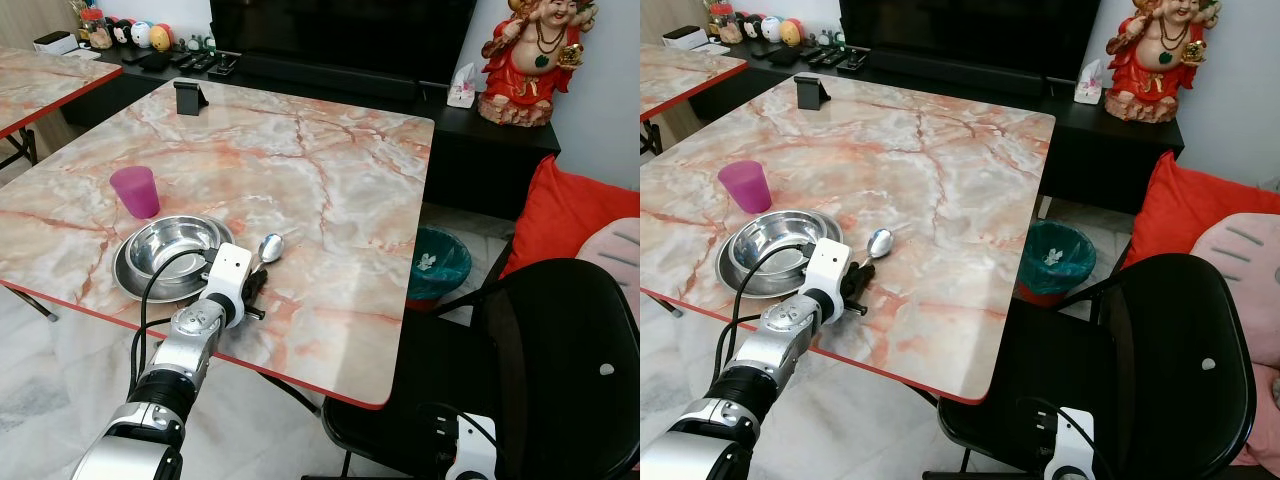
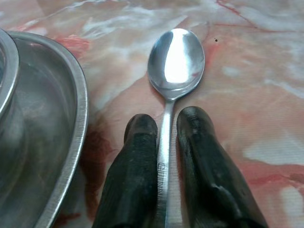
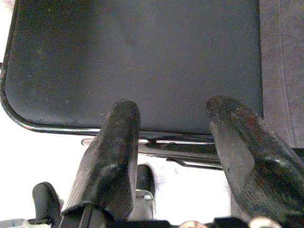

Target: Setting the table

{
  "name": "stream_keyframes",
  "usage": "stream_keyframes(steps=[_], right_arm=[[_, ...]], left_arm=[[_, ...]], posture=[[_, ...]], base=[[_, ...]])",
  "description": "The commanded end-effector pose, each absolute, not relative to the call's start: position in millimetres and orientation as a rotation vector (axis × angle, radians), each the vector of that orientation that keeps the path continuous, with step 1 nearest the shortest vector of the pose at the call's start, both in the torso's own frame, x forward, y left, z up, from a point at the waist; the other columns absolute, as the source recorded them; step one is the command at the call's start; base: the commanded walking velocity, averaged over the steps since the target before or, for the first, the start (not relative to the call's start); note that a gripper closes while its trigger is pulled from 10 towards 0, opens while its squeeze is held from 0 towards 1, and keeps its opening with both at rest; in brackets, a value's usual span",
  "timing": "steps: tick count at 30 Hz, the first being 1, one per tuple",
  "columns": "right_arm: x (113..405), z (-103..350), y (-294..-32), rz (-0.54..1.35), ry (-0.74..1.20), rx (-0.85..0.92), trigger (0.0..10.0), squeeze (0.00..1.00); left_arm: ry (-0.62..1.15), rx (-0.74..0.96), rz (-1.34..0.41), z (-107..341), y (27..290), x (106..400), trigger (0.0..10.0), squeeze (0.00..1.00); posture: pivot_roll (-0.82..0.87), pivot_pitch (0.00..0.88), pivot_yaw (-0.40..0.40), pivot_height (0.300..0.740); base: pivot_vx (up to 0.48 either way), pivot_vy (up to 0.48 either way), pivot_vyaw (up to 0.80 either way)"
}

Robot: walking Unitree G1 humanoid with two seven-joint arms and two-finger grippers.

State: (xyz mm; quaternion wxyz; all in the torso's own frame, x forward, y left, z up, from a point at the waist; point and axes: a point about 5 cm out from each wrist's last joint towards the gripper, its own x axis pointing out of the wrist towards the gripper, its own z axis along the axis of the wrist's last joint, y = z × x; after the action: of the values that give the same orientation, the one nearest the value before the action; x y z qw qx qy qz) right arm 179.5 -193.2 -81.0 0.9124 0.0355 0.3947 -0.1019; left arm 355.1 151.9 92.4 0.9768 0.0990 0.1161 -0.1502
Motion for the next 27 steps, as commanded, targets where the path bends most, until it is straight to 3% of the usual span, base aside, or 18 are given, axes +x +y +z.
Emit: stream_keyframes(steps=[1,27], right_arm=[[175.0,-83.3,-195.1,-0.220,0.836,0.075,10.0,0.00],[179.3,-81.0,-193.7,-0.215,0.814,0.071,10.0,0.00]], left_arm=[[0.238,0.204,-0.302,92.7,150.9,356.4,10.0,0.00],[0.257,0.167,-0.331,92.5,147.5,355.3,10.0,0.00]], posture=[[0.03,0.000,-0.043,0.740],[0.04,0.000,-0.046,0.740]], base=[[0.000,0.000,0.00],[0.000,0.000,0.00]])
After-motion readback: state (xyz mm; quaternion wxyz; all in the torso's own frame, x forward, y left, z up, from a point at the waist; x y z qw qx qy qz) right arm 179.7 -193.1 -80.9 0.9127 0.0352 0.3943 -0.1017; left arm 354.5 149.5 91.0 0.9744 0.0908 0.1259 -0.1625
